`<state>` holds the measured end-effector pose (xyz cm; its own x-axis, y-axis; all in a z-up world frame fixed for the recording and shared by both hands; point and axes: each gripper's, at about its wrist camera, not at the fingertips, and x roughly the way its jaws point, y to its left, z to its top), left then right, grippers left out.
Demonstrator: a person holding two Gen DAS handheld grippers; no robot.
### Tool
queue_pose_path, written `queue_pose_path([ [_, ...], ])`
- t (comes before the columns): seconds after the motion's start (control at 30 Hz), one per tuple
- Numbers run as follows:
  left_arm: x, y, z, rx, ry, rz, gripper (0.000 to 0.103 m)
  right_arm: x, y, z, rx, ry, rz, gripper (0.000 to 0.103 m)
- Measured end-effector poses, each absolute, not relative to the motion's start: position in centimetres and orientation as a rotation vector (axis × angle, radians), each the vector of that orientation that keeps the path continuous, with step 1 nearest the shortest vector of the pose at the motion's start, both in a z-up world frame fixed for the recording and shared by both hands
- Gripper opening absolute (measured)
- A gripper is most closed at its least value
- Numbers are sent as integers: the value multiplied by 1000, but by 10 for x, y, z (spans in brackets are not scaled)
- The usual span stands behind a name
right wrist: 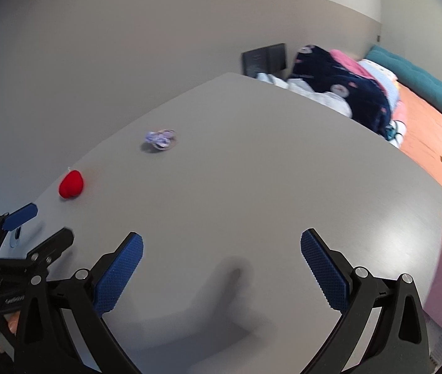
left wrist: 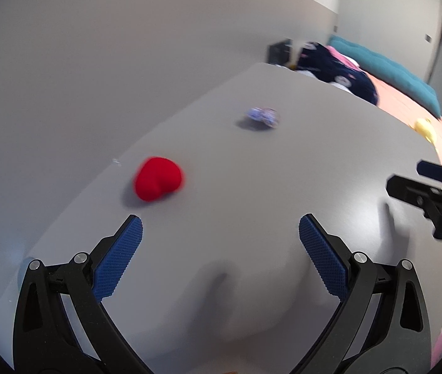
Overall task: Collect trash
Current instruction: 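Move both tools back over the table toward the red heart, then grasp the red heart plush with the left tool while the right tool grasps the purple bow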
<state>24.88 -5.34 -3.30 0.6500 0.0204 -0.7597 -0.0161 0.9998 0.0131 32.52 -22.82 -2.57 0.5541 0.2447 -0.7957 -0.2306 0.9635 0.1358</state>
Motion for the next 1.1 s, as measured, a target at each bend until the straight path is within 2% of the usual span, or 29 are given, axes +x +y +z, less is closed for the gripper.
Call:
queue_pose_path([
  [0.33, 286, -12, -48, -68, 872, 73, 96, 360, -177, -38, 7, 984, 316, 101],
  [0.63, 302, -2, -58, -79, 899, 47, 84, 395, -148, -48, 1, 1010, 344, 101],
  [0.73, 307, -4, -60, -54, 905, 54, 79, 407, -140, -49, -11, 1010, 350, 101],
  [0.8, 310, -4, -62, -48, 921, 47, 65, 414, -137, -49, -17, 1009, 351, 101],
  [0.93, 313, -3, -63, -25, 914, 48, 49, 429, -131, -53, -27, 1018, 339, 99],
  [1.1, 316, -2, -63, -17, 909, 43, 48, 441, -119, -60, -70, 1032, 326, 96],
])
